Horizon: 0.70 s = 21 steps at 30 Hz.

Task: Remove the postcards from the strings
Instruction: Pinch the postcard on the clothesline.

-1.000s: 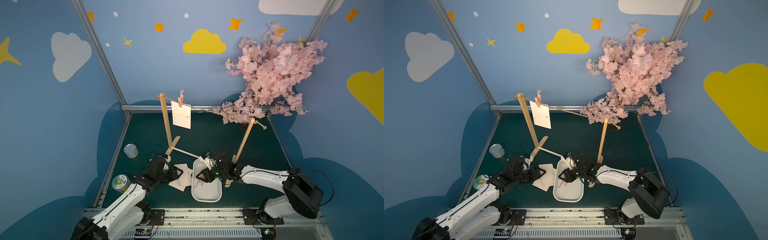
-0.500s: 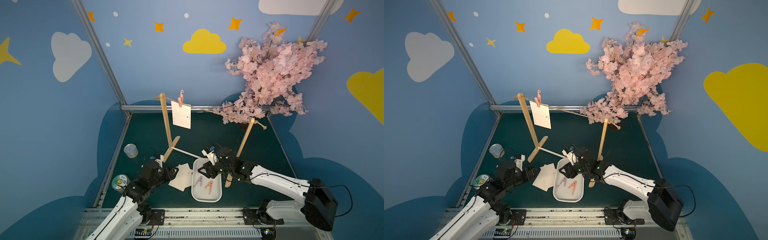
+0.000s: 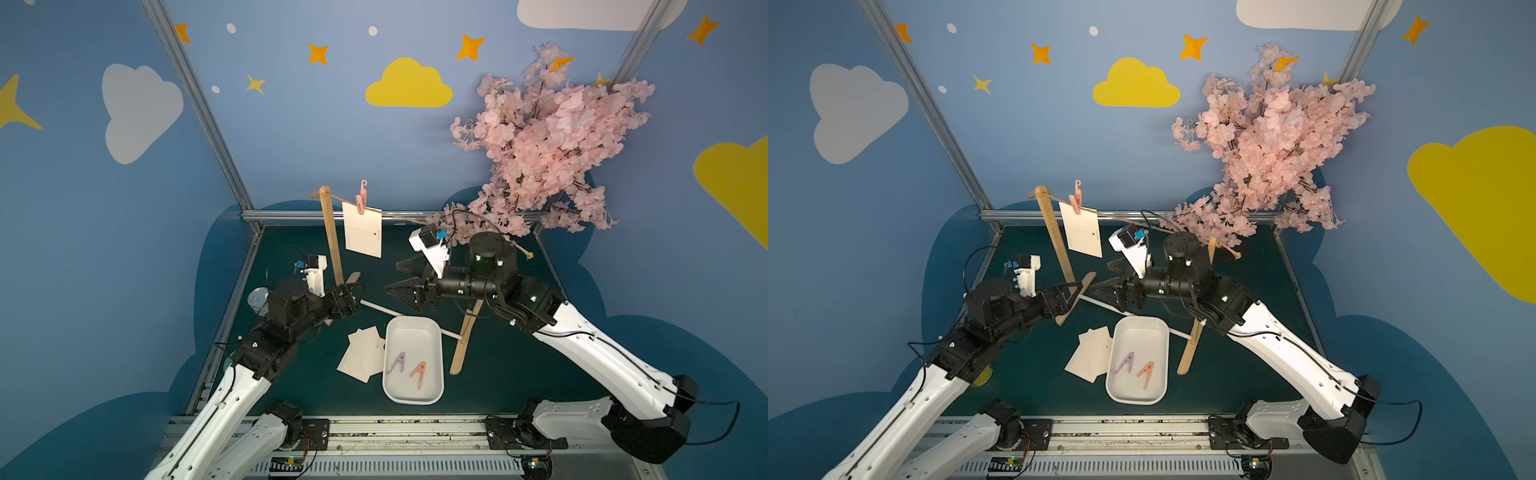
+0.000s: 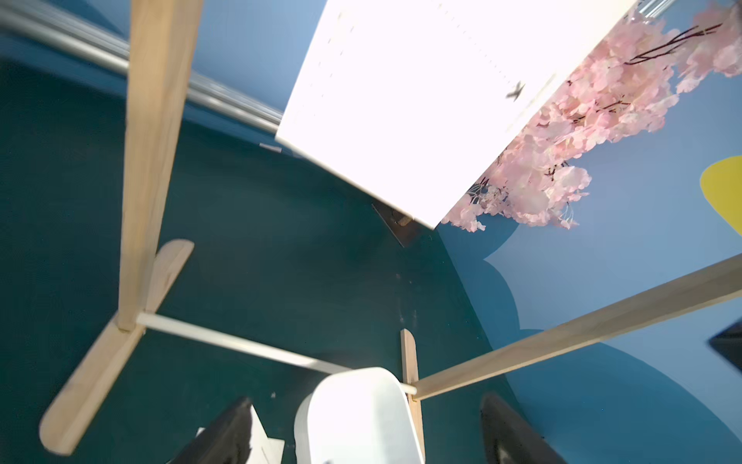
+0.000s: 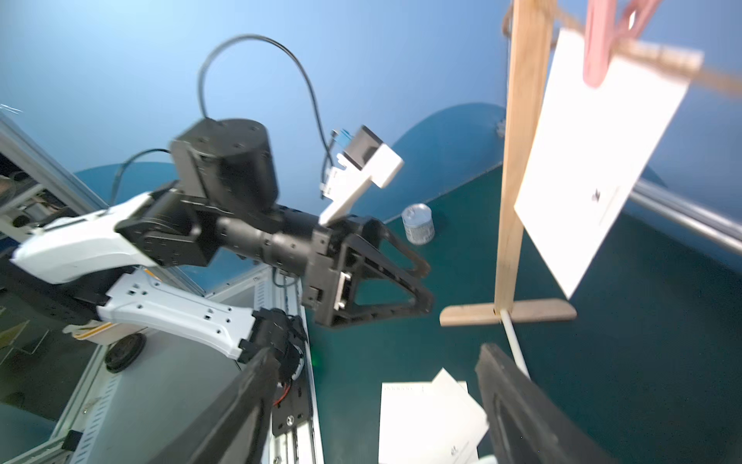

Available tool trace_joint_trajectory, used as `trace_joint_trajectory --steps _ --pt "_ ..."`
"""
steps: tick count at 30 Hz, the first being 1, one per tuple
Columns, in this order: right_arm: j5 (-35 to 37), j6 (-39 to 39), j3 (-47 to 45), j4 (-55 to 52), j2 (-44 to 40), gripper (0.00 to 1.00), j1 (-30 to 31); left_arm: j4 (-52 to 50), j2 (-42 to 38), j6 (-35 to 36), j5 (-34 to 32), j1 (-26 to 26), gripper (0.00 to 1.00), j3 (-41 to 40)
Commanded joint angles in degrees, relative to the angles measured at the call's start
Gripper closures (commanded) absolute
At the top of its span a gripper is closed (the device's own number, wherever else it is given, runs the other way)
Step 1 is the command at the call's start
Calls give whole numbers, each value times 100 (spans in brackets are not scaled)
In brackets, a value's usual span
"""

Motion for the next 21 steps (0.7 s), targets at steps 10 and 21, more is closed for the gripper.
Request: trace_joint_trajectory --steps 10,21 --pt "-988 -77 2121 -578 1009 17 -572 275 945 683 910 878 3 1376" --pt "-1726 268 3388 -589 1960 17 -958 1034 1541 493 1719 1333 1 1748"
